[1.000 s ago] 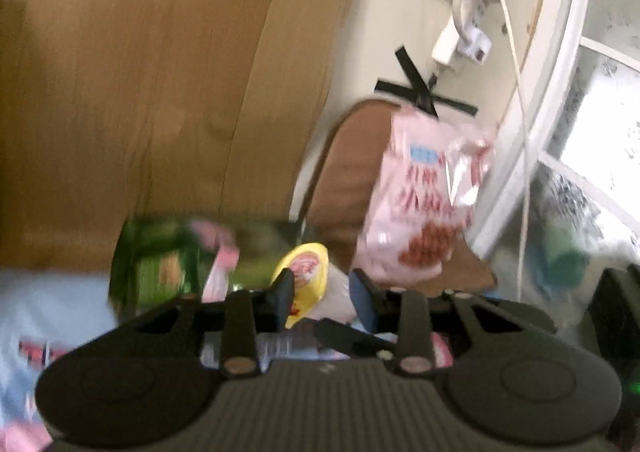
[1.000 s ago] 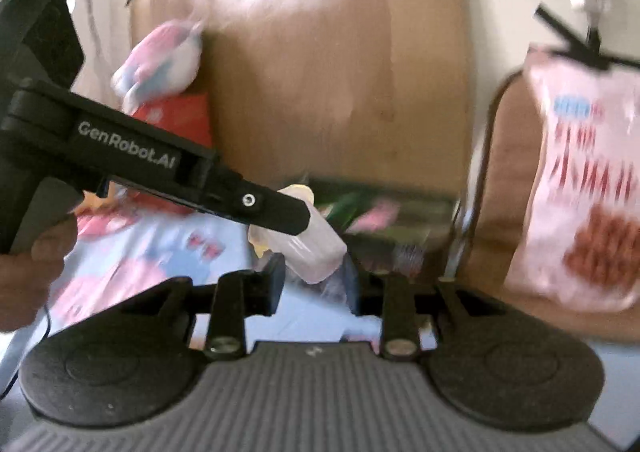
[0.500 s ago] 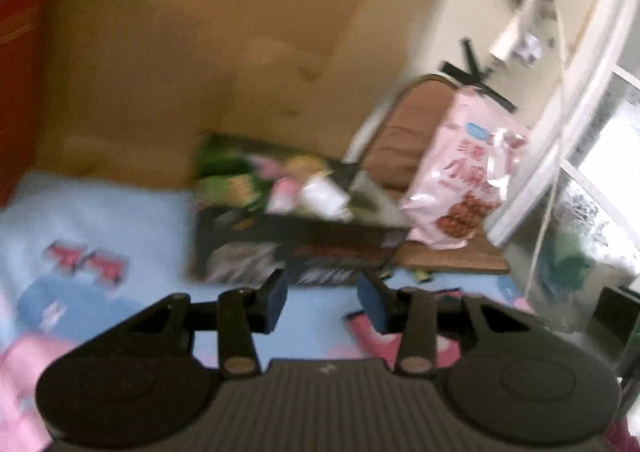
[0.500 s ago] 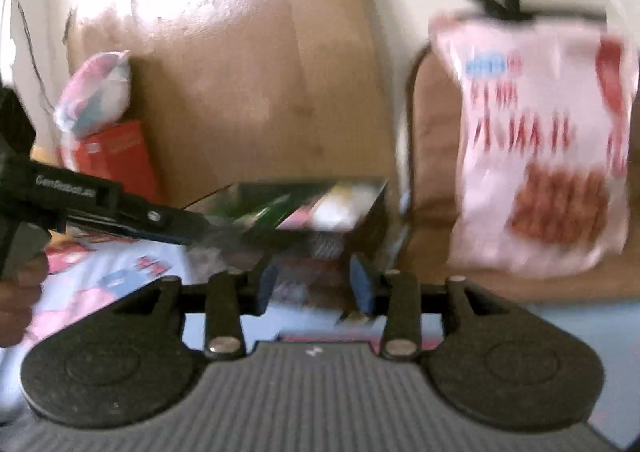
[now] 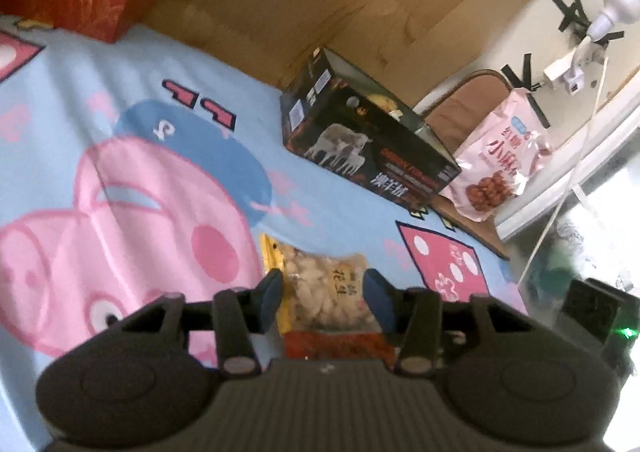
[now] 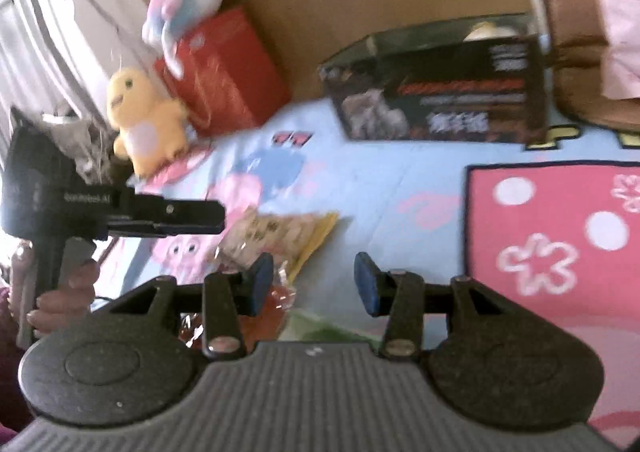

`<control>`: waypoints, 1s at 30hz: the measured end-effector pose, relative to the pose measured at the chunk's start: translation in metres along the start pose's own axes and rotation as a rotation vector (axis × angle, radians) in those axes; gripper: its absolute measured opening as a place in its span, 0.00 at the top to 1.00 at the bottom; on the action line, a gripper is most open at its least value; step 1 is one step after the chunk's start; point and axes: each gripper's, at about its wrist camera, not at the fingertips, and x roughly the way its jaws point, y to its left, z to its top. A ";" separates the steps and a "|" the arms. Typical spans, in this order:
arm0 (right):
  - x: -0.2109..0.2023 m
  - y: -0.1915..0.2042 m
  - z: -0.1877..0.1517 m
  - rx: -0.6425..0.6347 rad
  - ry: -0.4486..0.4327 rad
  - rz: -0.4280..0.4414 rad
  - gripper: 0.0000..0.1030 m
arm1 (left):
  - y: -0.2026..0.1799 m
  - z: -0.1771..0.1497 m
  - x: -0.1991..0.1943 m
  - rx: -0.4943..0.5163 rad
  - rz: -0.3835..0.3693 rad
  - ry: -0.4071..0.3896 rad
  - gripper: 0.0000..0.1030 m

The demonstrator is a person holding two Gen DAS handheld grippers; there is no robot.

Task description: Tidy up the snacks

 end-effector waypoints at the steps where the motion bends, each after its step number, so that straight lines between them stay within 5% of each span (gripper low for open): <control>1: 0.006 0.007 0.001 -0.035 0.012 -0.017 0.54 | -0.001 -0.002 0.002 0.008 0.008 -0.005 0.56; 6: 0.024 0.040 -0.003 -0.230 0.013 -0.120 0.54 | -0.022 -0.013 0.003 0.094 0.110 -0.036 0.70; 10: 0.021 0.051 -0.010 -0.295 -0.051 -0.183 0.72 | -0.037 -0.020 -0.002 0.150 0.157 -0.055 0.76; 13: 0.010 0.060 -0.012 -0.322 -0.108 -0.203 0.75 | -0.048 -0.026 -0.013 0.180 0.152 -0.079 0.76; 23: -0.034 0.074 -0.040 -0.254 -0.180 -0.163 0.78 | -0.082 -0.059 -0.029 0.295 0.201 -0.082 0.80; 30: -0.038 0.066 -0.058 -0.186 -0.156 -0.206 0.74 | -0.076 -0.065 -0.031 0.269 0.273 -0.073 0.80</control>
